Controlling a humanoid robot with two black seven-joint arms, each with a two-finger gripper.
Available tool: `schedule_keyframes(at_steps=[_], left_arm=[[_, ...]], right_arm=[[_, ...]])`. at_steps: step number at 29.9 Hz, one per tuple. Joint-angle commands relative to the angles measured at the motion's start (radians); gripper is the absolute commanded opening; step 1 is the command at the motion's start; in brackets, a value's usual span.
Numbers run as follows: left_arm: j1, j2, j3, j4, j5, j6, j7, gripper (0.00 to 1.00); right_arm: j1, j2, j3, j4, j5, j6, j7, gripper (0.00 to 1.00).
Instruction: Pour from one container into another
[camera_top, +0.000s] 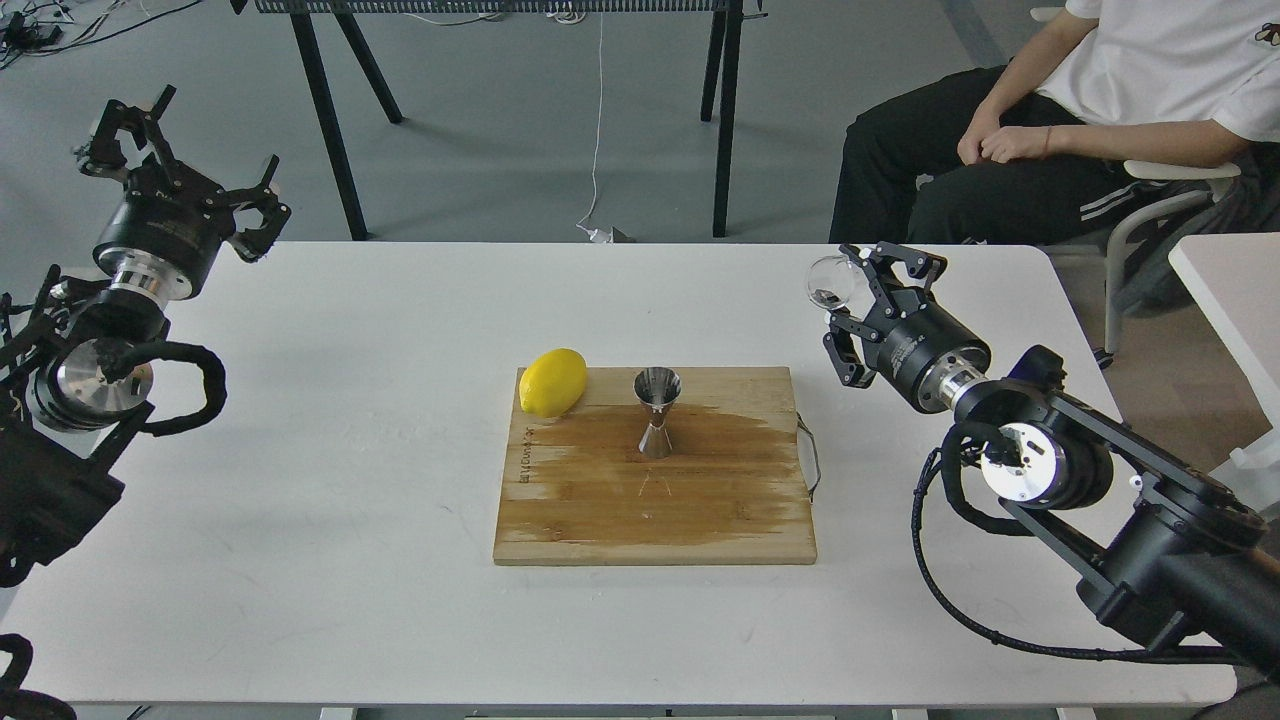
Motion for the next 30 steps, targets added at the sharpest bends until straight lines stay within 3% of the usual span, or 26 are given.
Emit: schedule_keyframes(at_steps=[1, 3, 8, 13, 16, 25, 30], left_arm=[[0.001, -0.001, 0.000, 0.000, 0.000, 0.001, 0.000, 1.00], [0.001, -0.001, 0.000, 0.000, 0.000, 0.001, 0.000, 1.00], [0.004, -0.005, 0.000, 0.000, 0.000, 0.001, 0.000, 1.00], [0.005, -0.009, 0.000, 0.000, 0.000, 0.002, 0.000, 1.00], [0.005, -0.011, 0.000, 0.000, 0.000, 0.002, 0.000, 1.00], [0.007, -0.011, 0.000, 0.000, 0.000, 0.001, 0.000, 1.00], [0.007, -0.008, 0.002, 0.000, 0.000, 0.002, -0.041, 1.00]], right_arm=[[-0.095, -0.003, 0.141, -0.073, 0.204, 0.117, -0.078, 0.32], [-0.141, 0.002, 0.196, -0.093, 0.268, 0.154, -0.103, 0.31], [-0.221, 0.019, 0.308, -0.185, 0.373, 0.184, -0.112, 0.32], [-0.260, 0.138, 0.336, -0.300, 0.479, 0.261, -0.117, 0.32], [-0.293, 0.189, 0.365, -0.306, 0.480, 0.270, -0.117, 0.32], [-0.293, 0.195, 0.391, -0.371, 0.477, 0.270, -0.120, 0.35], [-0.294, 0.193, 0.391, -0.372, 0.477, 0.270, -0.121, 0.36]])
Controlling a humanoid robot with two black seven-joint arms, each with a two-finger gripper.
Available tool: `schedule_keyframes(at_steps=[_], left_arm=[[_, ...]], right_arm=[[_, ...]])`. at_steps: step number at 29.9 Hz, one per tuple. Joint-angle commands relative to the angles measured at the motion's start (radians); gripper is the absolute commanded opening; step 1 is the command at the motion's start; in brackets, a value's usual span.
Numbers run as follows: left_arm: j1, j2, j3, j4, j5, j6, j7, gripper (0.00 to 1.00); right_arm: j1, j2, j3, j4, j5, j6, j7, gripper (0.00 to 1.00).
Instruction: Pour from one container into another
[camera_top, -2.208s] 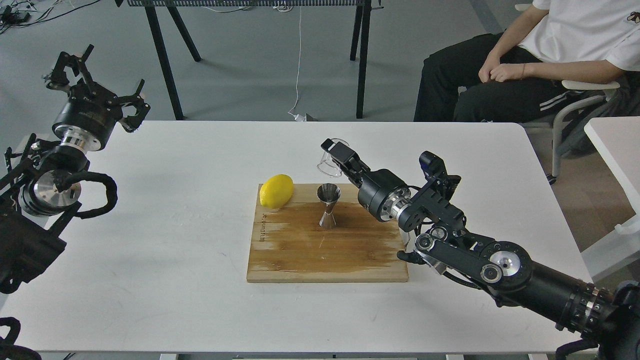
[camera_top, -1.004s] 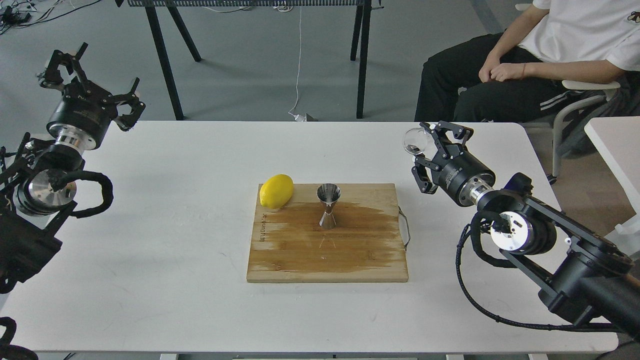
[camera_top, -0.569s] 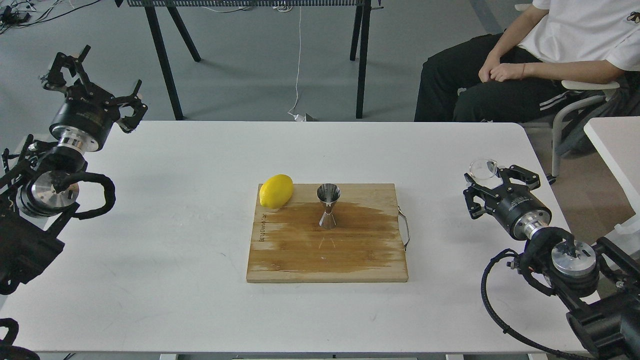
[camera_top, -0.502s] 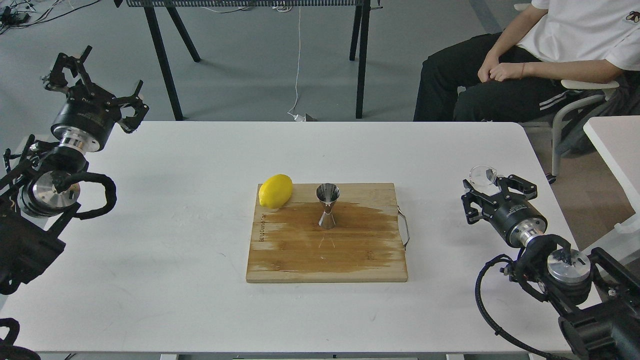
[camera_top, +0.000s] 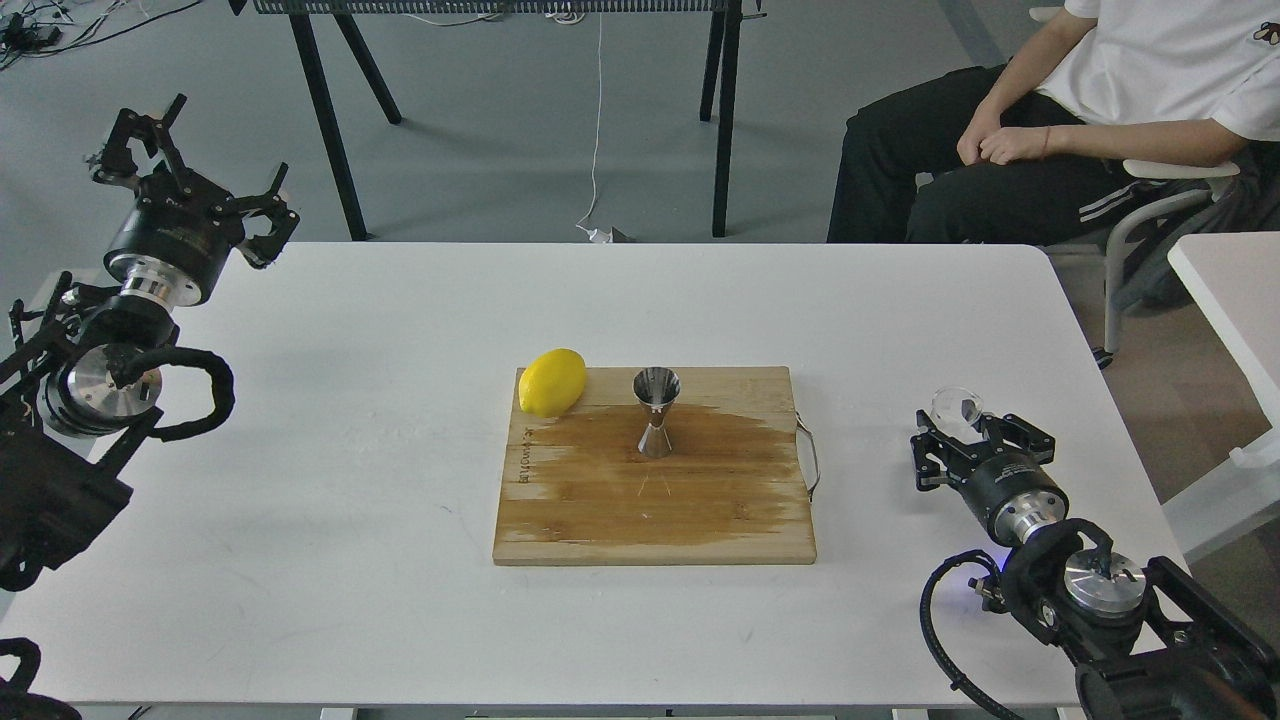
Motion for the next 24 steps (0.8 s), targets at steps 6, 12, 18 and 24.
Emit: schedule_keyframes(at_steps=[6, 12, 18, 24], left_arm=[[-0.003, 0.003, 0.001, 0.000, 0.000, 0.006, -0.025, 1.00], [-0.002, 0.005, 0.001, 0.000, 0.000, 0.004, -0.025, 1.00], [-0.002, 0.003, 0.001, 0.000, 0.000, 0.007, -0.027, 1.00], [-0.002, 0.002, 0.001, 0.000, 0.000, 0.009, -0.027, 1.00]], right_arm=[[-0.006, -0.002, 0.000, -0.001, 0.000, 0.003, 0.000, 0.48], [-0.006, -0.002, 0.000, -0.002, 0.001, 0.012, 0.001, 0.59], [-0.004, 0.000, -0.002, -0.053, 0.000, 0.036, 0.001, 0.58], [0.003, 0.003, -0.002, -0.096, 0.000, 0.041, 0.000, 0.38]])
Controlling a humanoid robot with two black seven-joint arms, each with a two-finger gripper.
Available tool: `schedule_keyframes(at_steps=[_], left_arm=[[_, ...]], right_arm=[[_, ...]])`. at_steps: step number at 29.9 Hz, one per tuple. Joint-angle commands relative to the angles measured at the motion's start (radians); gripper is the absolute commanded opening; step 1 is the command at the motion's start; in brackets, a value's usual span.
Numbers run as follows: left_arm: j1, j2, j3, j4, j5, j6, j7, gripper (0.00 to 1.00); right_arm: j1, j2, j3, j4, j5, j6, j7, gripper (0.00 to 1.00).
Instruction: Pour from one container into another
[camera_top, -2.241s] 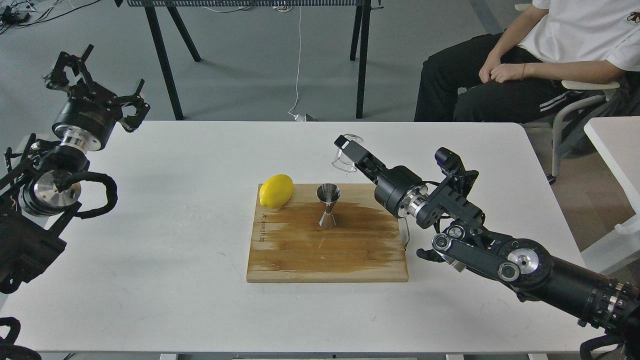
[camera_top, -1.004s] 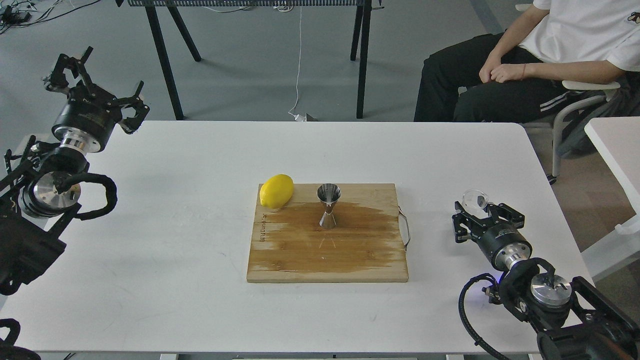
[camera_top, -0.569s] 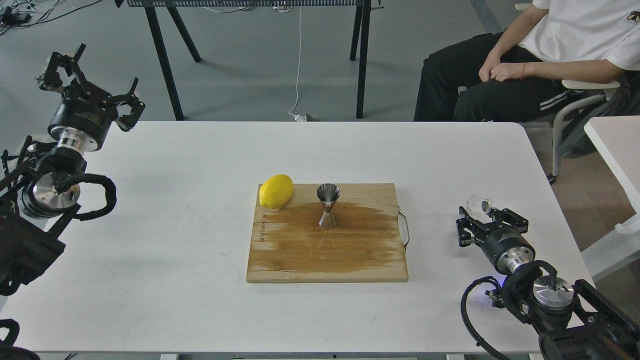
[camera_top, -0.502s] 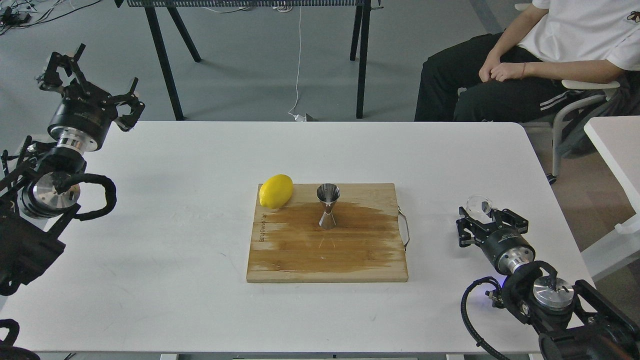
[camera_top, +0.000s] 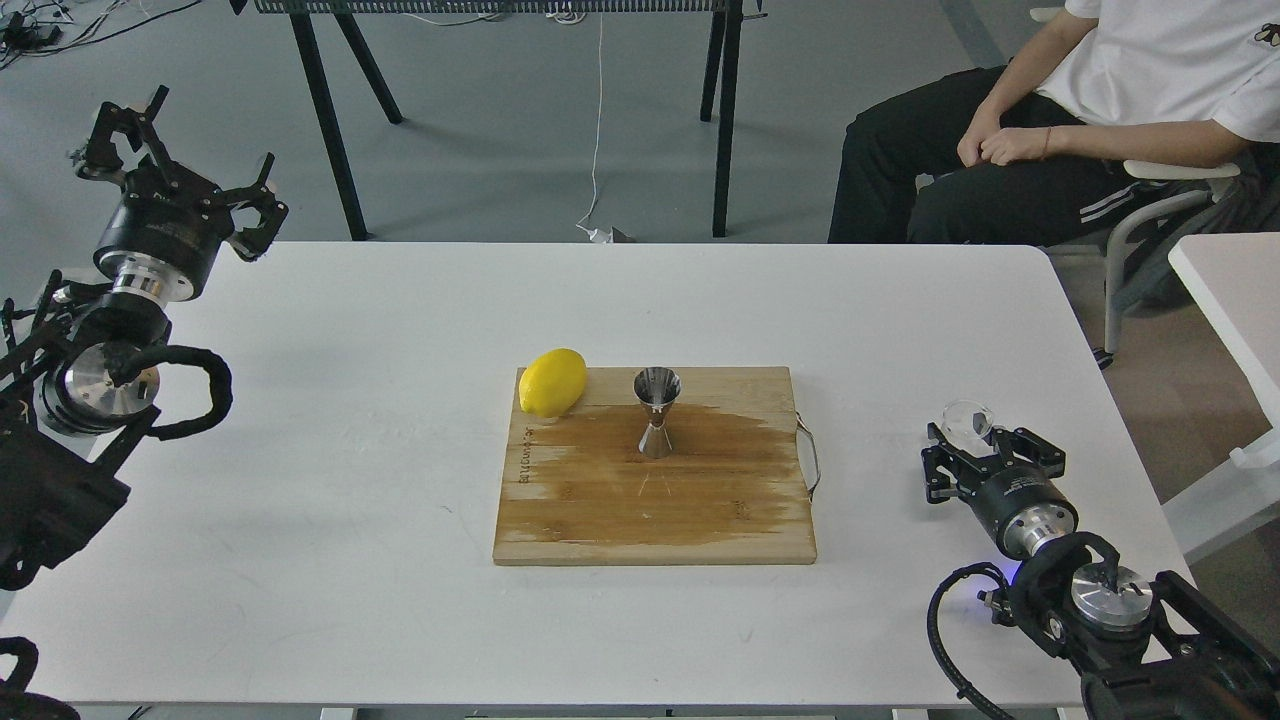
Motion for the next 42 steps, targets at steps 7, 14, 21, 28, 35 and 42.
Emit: schedule_keyframes(at_steps=[7, 14, 21, 28, 35, 42], left_arm=[[0.000, -0.002, 0.000, 0.000, 0.000, 0.002, 0.002, 1.00], [-0.001, 0.000, 0.000, 0.000, 0.002, 0.002, 0.002, 1.00], [0.000, -0.002, 0.000, 0.000, 0.000, 0.002, 0.000, 1.00], [0.000, -0.002, 0.000, 0.000, 0.002, -0.001, 0.000, 1.00], [-0.005, -0.002, 0.000, 0.000, 0.000, 0.004, 0.002, 1.00], [-0.006, 0.001, 0.001, 0.002, 0.000, -0.003, 0.011, 1.00]], right_arm=[[0.001, 0.002, 0.005, -0.009, 0.003, 0.002, 0.001, 0.55], [0.002, 0.002, 0.007, -0.006, 0.003, 0.002, 0.001, 0.67], [0.001, 0.002, 0.017, 0.003, 0.003, 0.050, 0.007, 1.00], [0.010, -0.013, 0.014, 0.016, -0.002, 0.160, 0.011, 1.00], [0.149, -0.082, -0.004, 0.054, -0.041, 0.170, 0.011, 1.00], [0.343, -0.142, -0.004, 0.030, -0.265, 0.217, 0.013, 1.00]])
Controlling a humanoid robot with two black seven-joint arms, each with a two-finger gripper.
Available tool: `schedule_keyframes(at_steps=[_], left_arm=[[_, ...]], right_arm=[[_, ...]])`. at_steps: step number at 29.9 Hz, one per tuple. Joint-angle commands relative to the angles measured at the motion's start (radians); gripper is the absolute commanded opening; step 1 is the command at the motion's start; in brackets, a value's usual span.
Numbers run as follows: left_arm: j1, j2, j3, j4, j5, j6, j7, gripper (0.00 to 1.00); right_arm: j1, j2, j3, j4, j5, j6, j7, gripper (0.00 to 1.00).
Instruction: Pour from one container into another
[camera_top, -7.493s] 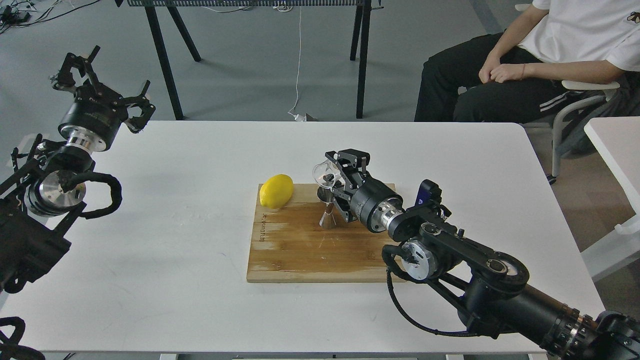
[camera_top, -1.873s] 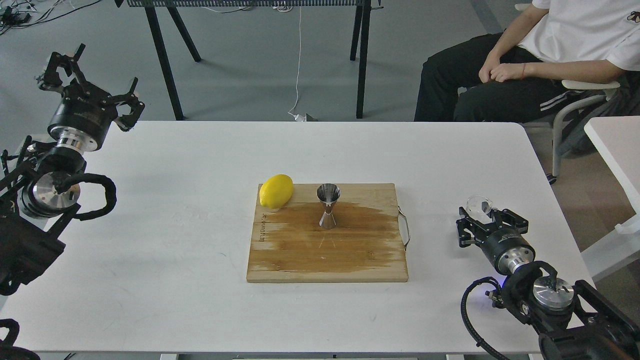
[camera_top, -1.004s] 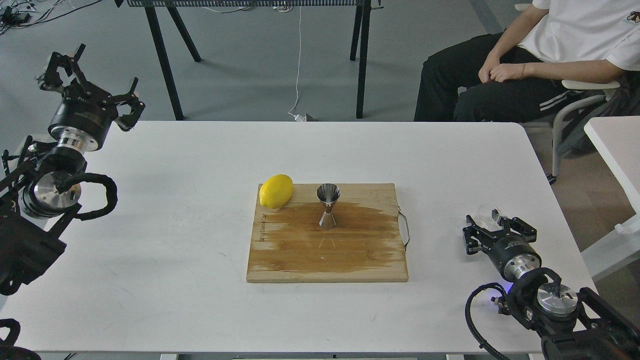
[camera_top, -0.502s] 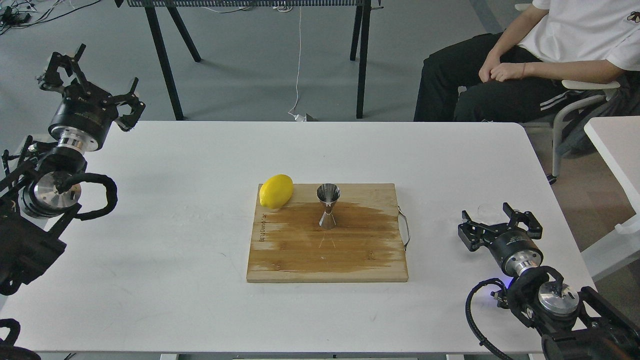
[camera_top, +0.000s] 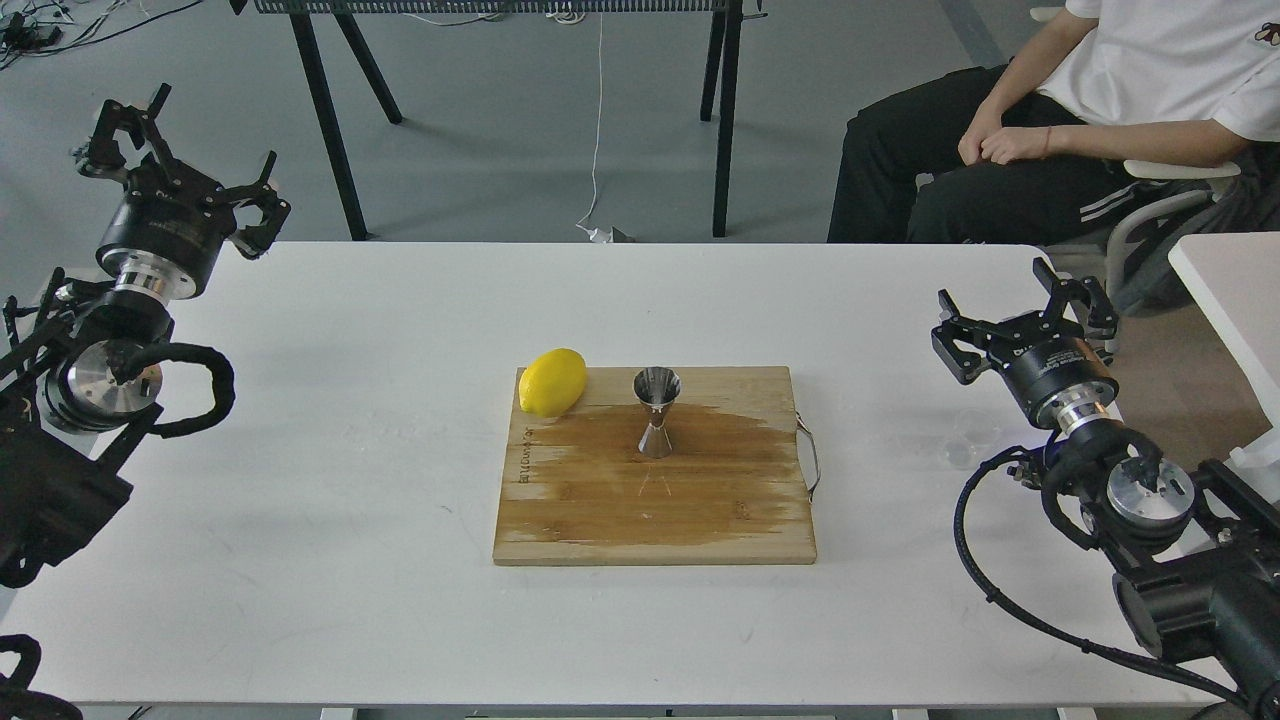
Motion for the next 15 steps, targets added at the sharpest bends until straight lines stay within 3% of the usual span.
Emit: schedule_keyframes(at_steps=[1, 4, 9, 15], left_arm=[[0.002, 0.001, 0.001, 0.001, 0.000, -0.006, 0.003, 1.00], [0.002, 0.001, 0.000, 0.001, 0.000, -0.006, 0.003, 1.00], [0.002, -0.003, -0.002, 0.002, 0.000, 0.000, 0.000, 1.00], [-0.004, -0.005, -0.002, 0.002, 0.000, 0.000, -0.002, 1.00]], right_arm=[[0.100, -0.032, 0.000, -0.023, -0.118, 0.015, 0.001, 1.00], [0.160, -0.030, 0.001, -0.072, -0.210, 0.026, 0.009, 1.00], [0.205, -0.018, 0.000, -0.134, -0.233, 0.078, 0.066, 1.00], [0.211, 0.013, 0.003, -0.154, -0.228, 0.062, 0.070, 1.00]])
